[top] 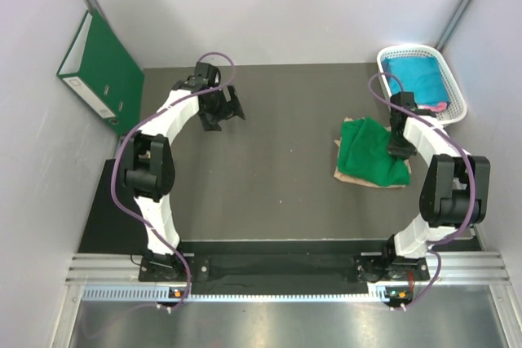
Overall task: Fold and stack the t-shirts
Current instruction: Put the neatly folded tshirt into the corner of the board with the right arm
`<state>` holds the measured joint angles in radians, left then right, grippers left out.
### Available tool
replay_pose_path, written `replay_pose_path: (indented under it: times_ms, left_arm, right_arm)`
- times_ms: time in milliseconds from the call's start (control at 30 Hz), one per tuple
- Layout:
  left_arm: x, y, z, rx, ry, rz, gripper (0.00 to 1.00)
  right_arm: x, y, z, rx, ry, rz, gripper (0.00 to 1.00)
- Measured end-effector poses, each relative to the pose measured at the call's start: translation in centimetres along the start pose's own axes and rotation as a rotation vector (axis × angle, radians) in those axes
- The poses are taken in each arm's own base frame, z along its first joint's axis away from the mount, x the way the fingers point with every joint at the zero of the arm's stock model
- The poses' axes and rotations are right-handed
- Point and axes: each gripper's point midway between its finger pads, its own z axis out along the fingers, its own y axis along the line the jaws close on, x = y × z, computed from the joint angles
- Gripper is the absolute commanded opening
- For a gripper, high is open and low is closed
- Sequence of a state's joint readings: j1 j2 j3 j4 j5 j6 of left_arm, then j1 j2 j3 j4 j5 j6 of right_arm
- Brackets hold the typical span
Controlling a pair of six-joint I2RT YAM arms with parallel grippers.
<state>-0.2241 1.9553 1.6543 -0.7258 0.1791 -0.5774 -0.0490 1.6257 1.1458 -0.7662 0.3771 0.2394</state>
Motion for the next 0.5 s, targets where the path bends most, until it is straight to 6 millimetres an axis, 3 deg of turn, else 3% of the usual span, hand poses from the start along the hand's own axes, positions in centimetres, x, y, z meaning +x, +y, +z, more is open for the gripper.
replay_pose_path:
  times_ms: [33,100,133,200,233,400,500]
  left_arm:
    - [0.0,0.0,0.0,0.0,0.0,0.0,0.98]
    - [0.0,0.0,0.0,0.001,0.0,0.0,0.98]
    - [0.0,0.0,0.0,0.001,0.001,0.0,0.98]
    - [0.1,-0.1,0.0,0.006,0.004,0.001,0.98]
    - [0.1,-0.2,0.0,0.012,0.008,0.002,0.98]
    - [1.2,-1.8,0.2,0.05,0.037,0.054,0.98]
    - [2.3,-6.1,0.9,0.125,0.06,0.132,0.98]
  right_arm:
    - [-0.2,0.0,0.0,0.0,-0.005,0.002,0.23]
    - [-0.4,0.0,0.1,0.006,-0.005,0.005,0.42]
    - [-0.6,0.0,0.2,0.014,-0.005,0.007,0.64]
    - [-0.8,-0.2,0.4,0.036,-0.002,0.018,0.83]
    - [-0.9,-0.4,0.4,0.047,-0.004,0.019,0.99]
    - [-2.0,-1.5,-1.9,0.05,-0.083,0.054,1.0]
    - [-3.7,-2.4,-5.5,0.012,-0.21,0.111,1.0]
